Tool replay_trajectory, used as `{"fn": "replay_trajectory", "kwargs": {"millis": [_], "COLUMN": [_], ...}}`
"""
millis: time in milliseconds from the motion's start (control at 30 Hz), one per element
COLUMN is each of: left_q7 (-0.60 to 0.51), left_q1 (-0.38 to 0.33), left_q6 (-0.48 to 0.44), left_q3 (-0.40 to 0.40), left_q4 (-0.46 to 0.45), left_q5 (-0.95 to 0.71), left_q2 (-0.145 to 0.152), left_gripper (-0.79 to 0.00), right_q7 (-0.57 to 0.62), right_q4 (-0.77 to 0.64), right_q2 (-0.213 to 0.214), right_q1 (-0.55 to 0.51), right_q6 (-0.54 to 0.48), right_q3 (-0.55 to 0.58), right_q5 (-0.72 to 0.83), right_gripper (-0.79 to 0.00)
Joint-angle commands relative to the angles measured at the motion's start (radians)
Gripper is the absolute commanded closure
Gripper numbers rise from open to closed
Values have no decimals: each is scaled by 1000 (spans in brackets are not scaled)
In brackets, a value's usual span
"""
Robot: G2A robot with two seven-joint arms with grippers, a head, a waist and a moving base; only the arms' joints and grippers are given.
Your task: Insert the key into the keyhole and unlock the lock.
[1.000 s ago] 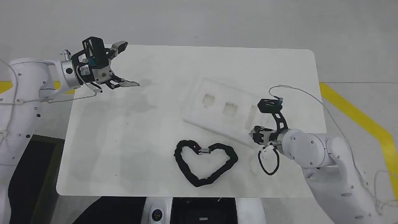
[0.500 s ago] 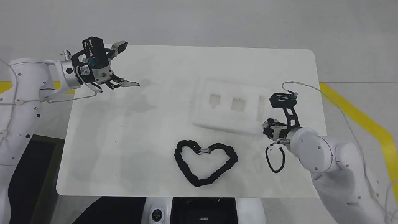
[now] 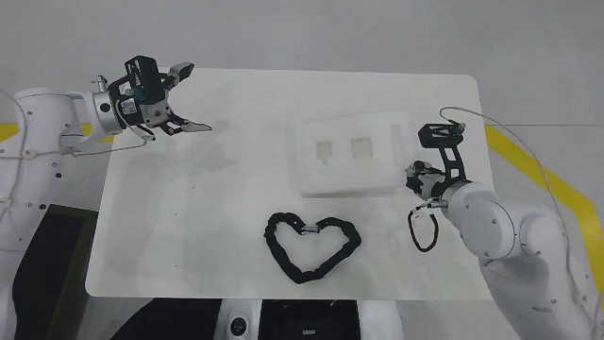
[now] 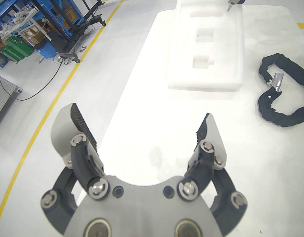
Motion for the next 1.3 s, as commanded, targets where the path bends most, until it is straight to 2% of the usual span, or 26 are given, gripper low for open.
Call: {"fn": "replay_trajectory", "kwargs": {"millis": [0,433,567,667,800,1000,1133,1267], "left_q7": [0,0,-79,-157,-217,-271,-316,-344], "left_q1": [0,0,18,21,-17,-138,-208,-258], "left_q6": [0,0,0,0,0,0,18,86], "left_q3": [0,0,3,42,150,325,413,491], "left_q4": [0,0,-37,-89,-140,-141,-89,-23], "left_q5": [0,0,23,32,-3,-57,-81,-114], "left_q2": [0,0,5,6,-6,-61,-119,-184], "left_gripper": [-785,-785,-785,-785,-785,-785,-785,-785], "right_q7": [-5,-43,-49,-55,-60,-65,-70,-75], "right_q4": [10,92,101,105,112,123,127,133], "right_q2": [-1,-16,-19,-21,-23,-23,-24,-26], "right_q1": [-4,41,48,49,45,37,34,33], "right_q6": [-4,-5,-2,1,3,-5,-9,-14], "right_q3": [-5,-62,-65,-66,-64,-49,-48,-50], "right_q5": [6,46,53,57,62,71,76,82], "right_gripper": [0,0,0,0,0,0,0,0]}}
